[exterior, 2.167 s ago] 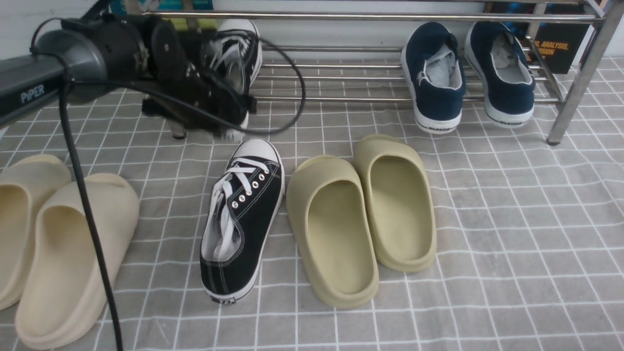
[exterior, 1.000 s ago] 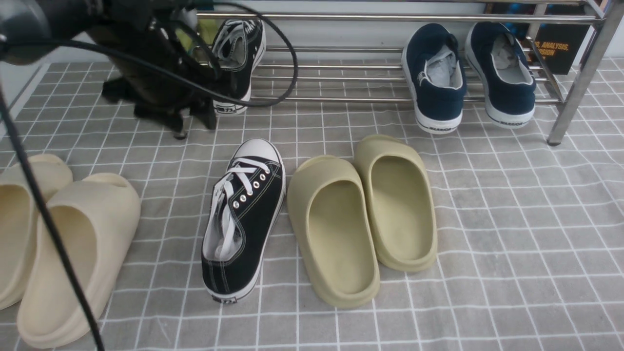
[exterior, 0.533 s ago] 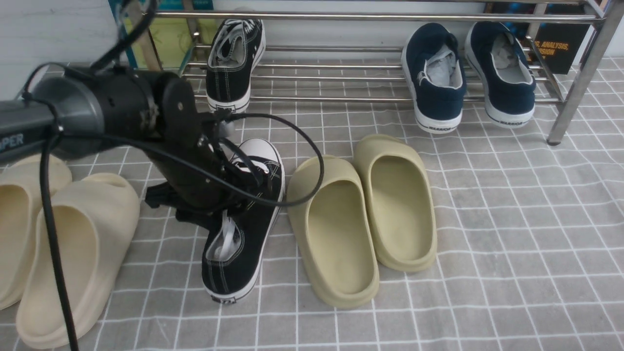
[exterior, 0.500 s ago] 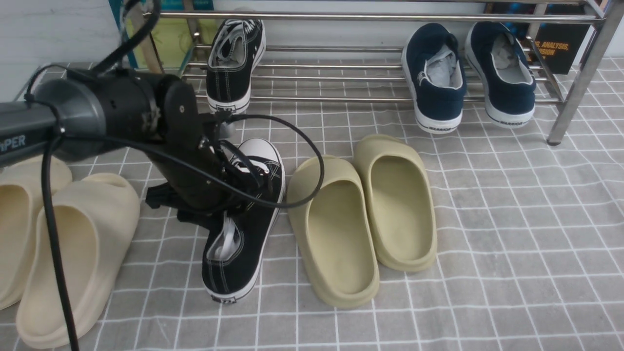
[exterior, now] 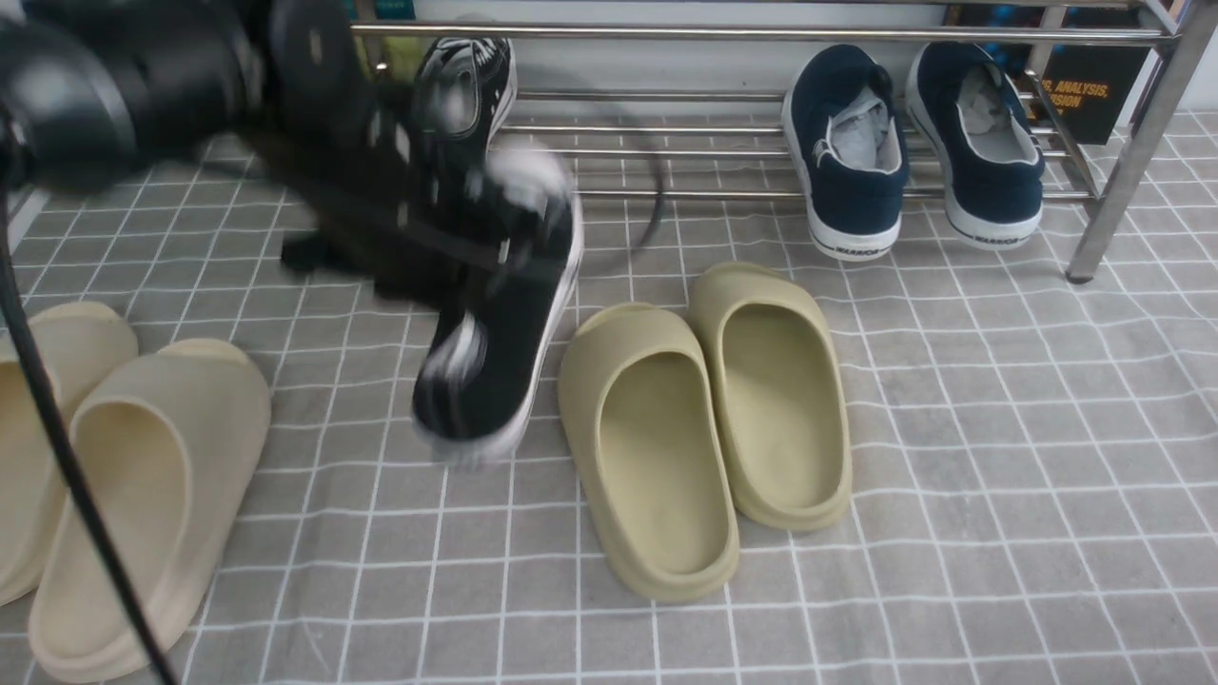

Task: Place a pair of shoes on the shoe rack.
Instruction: Use the left arm to put a shoe into the shoe rack

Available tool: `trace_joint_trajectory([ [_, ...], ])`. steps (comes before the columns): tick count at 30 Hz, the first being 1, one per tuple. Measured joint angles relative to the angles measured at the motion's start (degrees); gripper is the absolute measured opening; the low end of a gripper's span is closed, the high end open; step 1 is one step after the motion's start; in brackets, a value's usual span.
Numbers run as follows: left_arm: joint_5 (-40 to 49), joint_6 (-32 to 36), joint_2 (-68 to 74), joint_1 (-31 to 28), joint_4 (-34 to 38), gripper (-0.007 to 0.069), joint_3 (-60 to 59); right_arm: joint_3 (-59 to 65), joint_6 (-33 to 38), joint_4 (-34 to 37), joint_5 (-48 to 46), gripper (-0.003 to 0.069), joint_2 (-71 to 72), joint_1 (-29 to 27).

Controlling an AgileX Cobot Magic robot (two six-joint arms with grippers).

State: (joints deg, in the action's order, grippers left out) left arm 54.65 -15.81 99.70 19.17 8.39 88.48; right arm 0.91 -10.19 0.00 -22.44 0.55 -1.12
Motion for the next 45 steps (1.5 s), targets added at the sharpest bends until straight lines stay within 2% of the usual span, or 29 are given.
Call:
trace_joint_trajectory([
  [8, 12.88, -1.23, 21.41, 0.0, -4.53, 0.0039, 32.97, 0.0, 0.0, 0.0, 0.0, 0.0239, 0.0, 0.0],
  [16, 12.13, -5.91, 36.33, 0.0, -8.05, 0.0039, 55.28, 0.0, 0.0, 0.0, 0.0, 0.0239, 0.0, 0.0],
  [29, 4.14, -6.85, 39.77, 0.0, -10.74, 0.0047, 57.78, 0.0, 0.0, 0.0, 0.0, 0.0239, 0.0, 0.0],
  [33, 2.32, -6.85, 39.77, 0.0, -11.71, 0.0129, 57.84, 0.0, 0.0, 0.0, 0.0, 0.0239, 0.0, 0.0],
  [35, 1.01, -6.85, 39.71, 0.0, -11.99, 0.023, 58.11, 0.0, 0.0, 0.0, 0.0, 0.0239, 0.0, 0.0],
  [38, 1.61, -6.85, 39.44, 0.0, -12.06, 0.0326, 58.91, 0.0, 0.0, 0.0, 0.0, 0.0239, 0.0, 0.0],
  [42, 6.59, -6.85, 38.07, 0.0, -11.39, 0.0363, 59.09, 0.0, 0.0, 0.0, 0.0, 0.0239, 0.0, 0.0],
  [45, 13.01, -5.82, 35.03, 0.0, -10.78, 0.0321, 59.09, 0.0, 0.0, 0.0, 0.0, 0.0239, 0.0, 0.0],
])
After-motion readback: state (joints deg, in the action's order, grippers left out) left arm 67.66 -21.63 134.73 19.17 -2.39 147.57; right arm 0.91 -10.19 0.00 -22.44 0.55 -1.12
